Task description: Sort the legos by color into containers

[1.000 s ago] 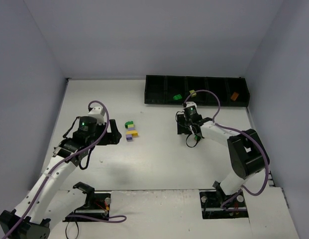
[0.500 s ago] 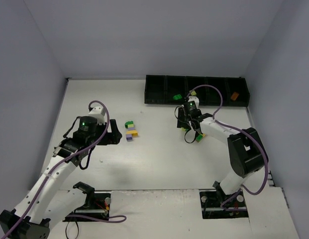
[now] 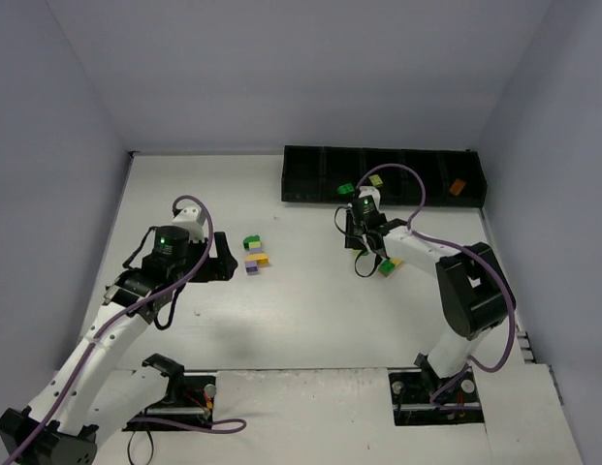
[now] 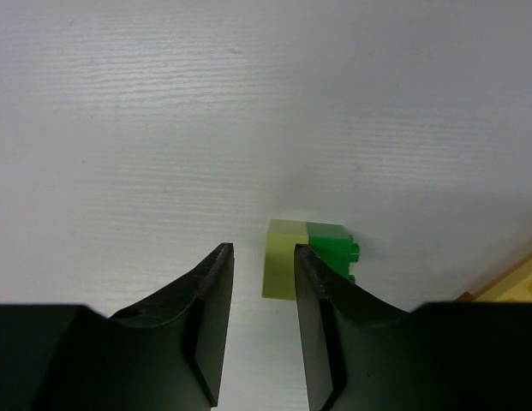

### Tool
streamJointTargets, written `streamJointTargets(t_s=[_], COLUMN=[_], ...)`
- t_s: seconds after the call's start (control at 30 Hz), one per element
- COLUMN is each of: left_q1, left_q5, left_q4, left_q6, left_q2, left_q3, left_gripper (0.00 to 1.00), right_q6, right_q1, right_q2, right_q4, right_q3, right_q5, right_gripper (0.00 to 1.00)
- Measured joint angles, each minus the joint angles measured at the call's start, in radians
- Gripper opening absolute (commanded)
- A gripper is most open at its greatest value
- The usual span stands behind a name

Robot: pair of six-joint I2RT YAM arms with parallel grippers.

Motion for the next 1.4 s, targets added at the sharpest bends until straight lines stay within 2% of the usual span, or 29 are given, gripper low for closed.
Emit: streamJointTargets(t_s=[0.13,0.33,0.53,0.73,1.03,1.4], left_q1=[0.000,0.000,0.000,0.000,-0.001,-0.001], left_q5=[0.002,0.015,0.019,0.019,0.019,0.018], left_q4=[0.000,0.004,0.015,0.022,0.023,0.023], left_q6=[0.000,0.000,0.000,0.000,0.000,0.000], left_q2=[0.000,0.003,0.013,0.017,0.017,0.017], left_q3=[0.000,0.000,0.000,0.000,0.000,0.000], left_gripper=[0.81,0.81,0.81,0.81,0.81,0.81], right_q6=[-0.019,-0.018,-0.019,0.008,0.073,0.068], right_q1=[0.046,0.118,0.122,0.119,0.032,0.002], right_q2=[-0.003,-0.012,-0.094,-0.177,-0.130,0.012], right_q4=[0.011,-0.014,-0.040,-0.061,-0.121,-0.119], right_q3=[-0.007,-0.053,-0.057,-0.038,-0.025,0.024], right_q5=[-0.018,-0.057,-0.030,0.092,0.130,0.030], right_gripper=[0.28,0.30,0.45,0.58,0.58,0.52])
